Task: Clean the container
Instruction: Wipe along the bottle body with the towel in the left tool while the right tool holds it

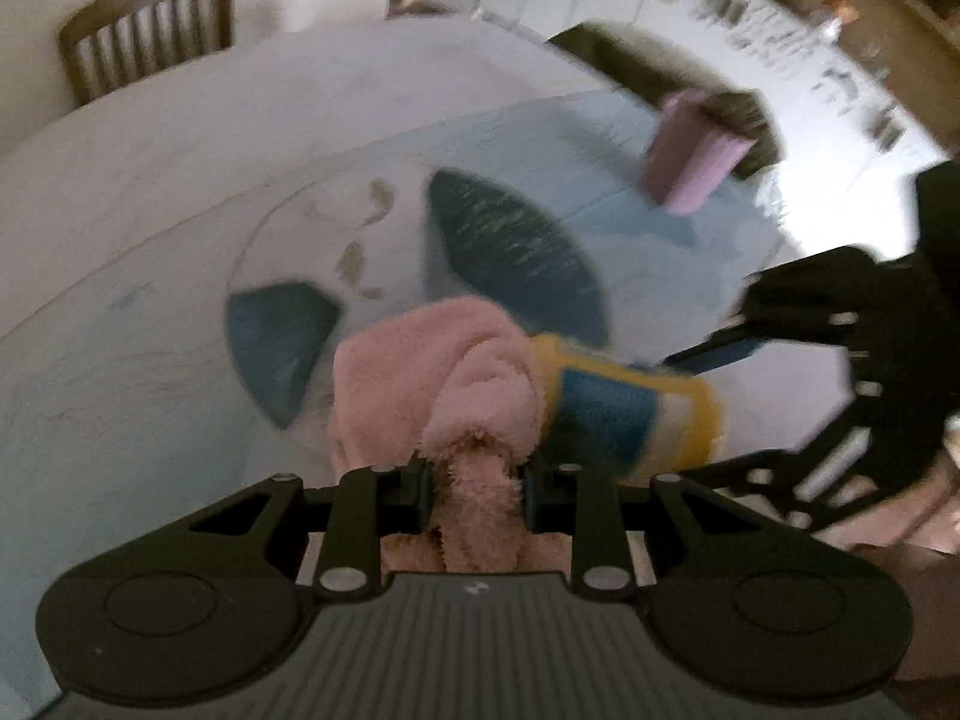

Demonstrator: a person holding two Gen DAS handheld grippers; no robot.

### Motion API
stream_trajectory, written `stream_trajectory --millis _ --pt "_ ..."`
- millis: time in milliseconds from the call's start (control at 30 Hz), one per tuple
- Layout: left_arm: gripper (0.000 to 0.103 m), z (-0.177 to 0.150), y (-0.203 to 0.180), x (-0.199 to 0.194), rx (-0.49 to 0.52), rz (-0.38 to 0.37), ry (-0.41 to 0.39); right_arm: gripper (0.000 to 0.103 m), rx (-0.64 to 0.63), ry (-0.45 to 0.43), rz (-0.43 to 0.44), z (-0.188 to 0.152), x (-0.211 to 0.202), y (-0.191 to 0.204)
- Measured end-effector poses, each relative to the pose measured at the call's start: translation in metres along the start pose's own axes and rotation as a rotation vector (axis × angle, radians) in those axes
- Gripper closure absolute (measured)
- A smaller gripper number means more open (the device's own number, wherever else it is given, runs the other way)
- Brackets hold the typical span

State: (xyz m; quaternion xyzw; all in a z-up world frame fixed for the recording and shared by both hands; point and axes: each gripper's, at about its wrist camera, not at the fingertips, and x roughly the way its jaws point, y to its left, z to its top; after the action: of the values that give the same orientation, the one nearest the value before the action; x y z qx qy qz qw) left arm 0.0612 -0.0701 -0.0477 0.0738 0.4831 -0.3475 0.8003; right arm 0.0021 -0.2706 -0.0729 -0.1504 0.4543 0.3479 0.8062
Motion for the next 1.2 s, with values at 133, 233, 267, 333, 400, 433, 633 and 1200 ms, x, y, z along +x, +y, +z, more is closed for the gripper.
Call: stream_trajectory --millis 133,233,267,333,400,433,633,1200 --pt "0.077 -0.001 -0.019 -0.015 0.084 -0.115 -0.052 0.043 0.123 -0.010 0.119 -0.005 -0.002 -0.018" --pt "0.077 0.000 -0.039 -0.010 0.151 -0.159 -0.041 0.043 0.143 -0.003 0.156 -0.008 -0.001 -0.022" --pt "0.077 0.001 -0.046 -0.006 0.162 -0.165 -0.033 0.043 0.141 -0.002 0.170 -0.009 0.000 -0.021" --pt "0.077 0.002 -0.056 0.004 0.186 -0.181 -0.018 0.043 0.131 0.001 0.182 -0.010 -0.001 -0.021" --pt "0.077 0.002 -0.061 0.013 0.205 -0.179 -0.012 0.043 0.120 0.004 0.190 -0.010 -0.001 -0.021" --pt "0.077 0.004 -0.062 0.014 0.205 -0.180 -0.018 0.043 0.120 0.005 0.194 -0.010 -0.001 -0.022" --pt "0.077 0.012 -0.049 0.022 0.141 -0.191 -0.018 0.042 0.097 0.001 0.139 -0.010 -0.005 -0.022" --pt "0.077 0.023 -0.043 0.025 0.111 -0.128 -0.041 0.043 -0.163 -0.010 -0.186 -0.019 0.000 0.025"
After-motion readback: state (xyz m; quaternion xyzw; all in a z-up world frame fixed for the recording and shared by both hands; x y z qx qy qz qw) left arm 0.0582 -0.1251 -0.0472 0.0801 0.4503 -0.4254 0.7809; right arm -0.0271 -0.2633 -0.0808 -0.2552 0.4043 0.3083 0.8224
